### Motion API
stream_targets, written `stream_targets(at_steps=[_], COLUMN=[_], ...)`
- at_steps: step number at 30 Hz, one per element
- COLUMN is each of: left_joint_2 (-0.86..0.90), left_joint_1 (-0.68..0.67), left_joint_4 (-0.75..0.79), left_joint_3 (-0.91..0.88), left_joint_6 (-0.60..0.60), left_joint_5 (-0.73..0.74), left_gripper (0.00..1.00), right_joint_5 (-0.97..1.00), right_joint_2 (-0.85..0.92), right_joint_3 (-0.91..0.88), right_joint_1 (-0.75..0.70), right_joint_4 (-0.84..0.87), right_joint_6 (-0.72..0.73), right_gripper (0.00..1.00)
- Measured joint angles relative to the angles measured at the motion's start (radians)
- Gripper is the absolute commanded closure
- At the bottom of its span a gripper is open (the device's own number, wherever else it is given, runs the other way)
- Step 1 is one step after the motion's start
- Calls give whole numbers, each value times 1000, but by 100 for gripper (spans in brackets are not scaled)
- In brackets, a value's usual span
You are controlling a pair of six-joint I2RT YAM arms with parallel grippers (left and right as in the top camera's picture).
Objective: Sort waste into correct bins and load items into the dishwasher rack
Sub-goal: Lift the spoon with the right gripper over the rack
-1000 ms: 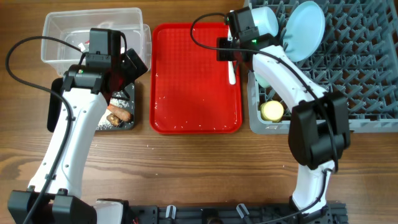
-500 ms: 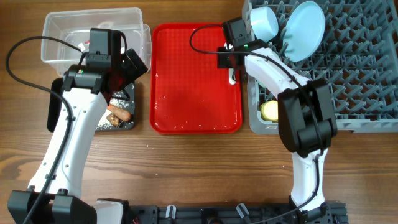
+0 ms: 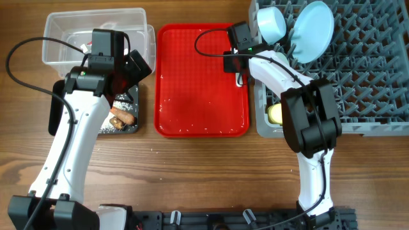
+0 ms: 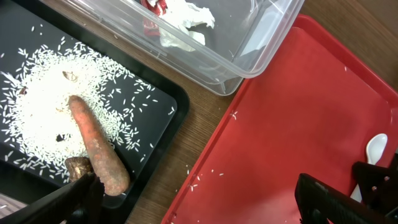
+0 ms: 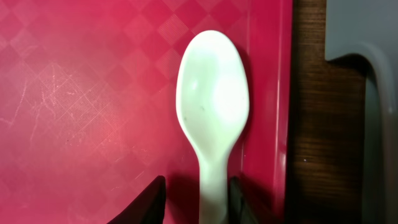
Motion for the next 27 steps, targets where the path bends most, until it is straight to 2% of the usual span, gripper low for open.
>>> stream_targets(at_steps=[3, 14, 27], left_joint_2=[0, 0, 0], left_joint_1=[0, 0, 0], left_joint_4=[0, 0, 0], left_joint_3=[0, 0, 0], left_joint_6=[0, 0, 0], left_joint_5=[0, 0, 0], left_gripper=[0, 0, 0], right_joint_5=[0, -7, -31], right_joint_2=[1, 1, -13], right_joint_3=[0, 0, 5], right_joint_1=[-1, -2, -2], right_joint_4=[0, -2, -47], right_joint_6=[0, 0, 0], right_gripper=[72, 96, 96])
